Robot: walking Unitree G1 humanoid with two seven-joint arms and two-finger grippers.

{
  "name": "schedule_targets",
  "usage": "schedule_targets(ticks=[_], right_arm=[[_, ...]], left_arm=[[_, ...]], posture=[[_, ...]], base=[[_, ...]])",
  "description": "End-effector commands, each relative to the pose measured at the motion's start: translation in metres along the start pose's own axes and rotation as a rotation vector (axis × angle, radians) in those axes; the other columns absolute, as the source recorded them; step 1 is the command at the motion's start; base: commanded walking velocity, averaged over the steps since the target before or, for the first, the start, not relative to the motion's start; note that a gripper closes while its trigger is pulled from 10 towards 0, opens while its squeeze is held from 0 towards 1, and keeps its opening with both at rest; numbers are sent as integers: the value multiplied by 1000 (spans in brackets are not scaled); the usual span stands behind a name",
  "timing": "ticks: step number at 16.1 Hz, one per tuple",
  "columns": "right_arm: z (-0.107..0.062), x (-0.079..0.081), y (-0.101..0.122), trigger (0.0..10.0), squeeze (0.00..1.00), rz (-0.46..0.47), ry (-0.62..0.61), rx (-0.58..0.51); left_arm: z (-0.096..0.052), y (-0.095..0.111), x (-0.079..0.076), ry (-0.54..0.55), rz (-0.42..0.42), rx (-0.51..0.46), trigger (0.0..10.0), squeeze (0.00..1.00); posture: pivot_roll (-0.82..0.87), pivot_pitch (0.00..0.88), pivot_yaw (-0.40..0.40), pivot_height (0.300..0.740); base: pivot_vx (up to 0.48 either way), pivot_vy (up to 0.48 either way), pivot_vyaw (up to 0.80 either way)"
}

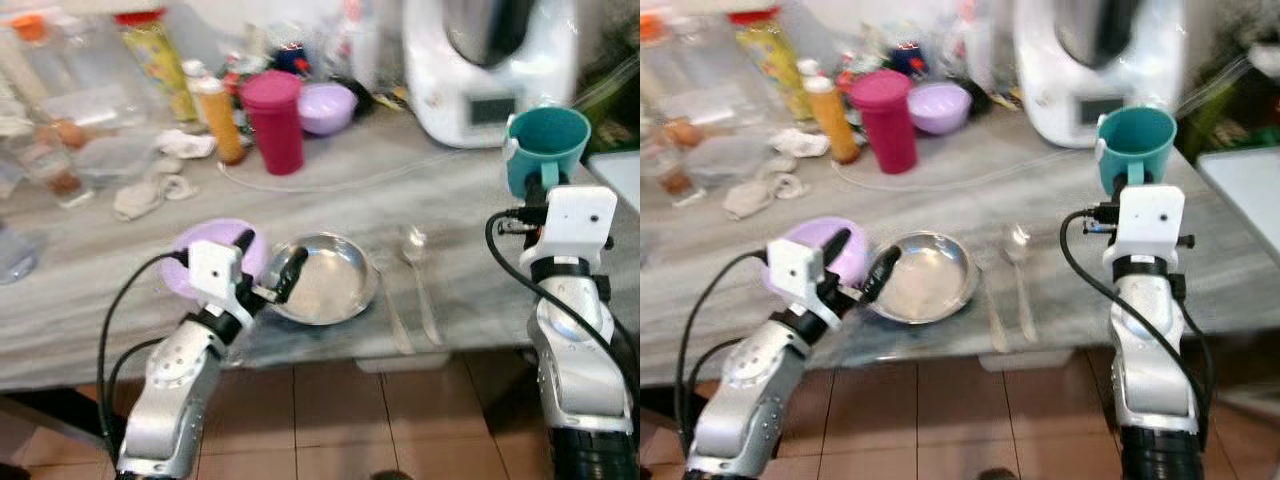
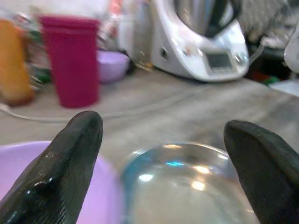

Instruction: Setting the table

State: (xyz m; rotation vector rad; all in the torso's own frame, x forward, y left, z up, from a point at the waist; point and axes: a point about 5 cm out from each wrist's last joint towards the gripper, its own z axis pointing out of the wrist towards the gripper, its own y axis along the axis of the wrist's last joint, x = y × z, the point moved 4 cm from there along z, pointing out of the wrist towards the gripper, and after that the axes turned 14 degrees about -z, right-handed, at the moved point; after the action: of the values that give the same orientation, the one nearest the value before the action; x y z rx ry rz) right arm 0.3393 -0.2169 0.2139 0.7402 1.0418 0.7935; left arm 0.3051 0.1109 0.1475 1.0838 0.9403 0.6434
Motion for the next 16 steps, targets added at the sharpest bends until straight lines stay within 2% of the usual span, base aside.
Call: schedule_targets(ticks=[1,4,6,10,14,16], right_arm=[[4,4,8,10000,0,17,28,-37],[15,3,11,10000,0,62,84,-54],[21,9,14,10000,0,99,148,-75],[33,39,15,10000,0,176,320,-102],[36,67,8,10000,0,240,413,-82],[36,75,4,10000,0,263,442,-72]], left_arm=[[-6,2,4,8,21,4,10000,0],[-12,6,-2,-38,68,-2,10000,0],[-14,9,-5,-58,84,1,10000,0],[-14,11,-5,-83,94,8,10000,0],[-16,11,-13,-150,84,24,10000,0],[-17,11,-14,-162,86,32,10000,0]], posture=[[-240,113,55,740],[-230,124,52,740],[-224,130,57,740],[-213,130,61,740],[-193,125,60,740],[-190,125,61,740]], base=[[0,0,0],[0,0,0],[0,0,0],[0,0,0],[0,0,0],[0,0,0]])
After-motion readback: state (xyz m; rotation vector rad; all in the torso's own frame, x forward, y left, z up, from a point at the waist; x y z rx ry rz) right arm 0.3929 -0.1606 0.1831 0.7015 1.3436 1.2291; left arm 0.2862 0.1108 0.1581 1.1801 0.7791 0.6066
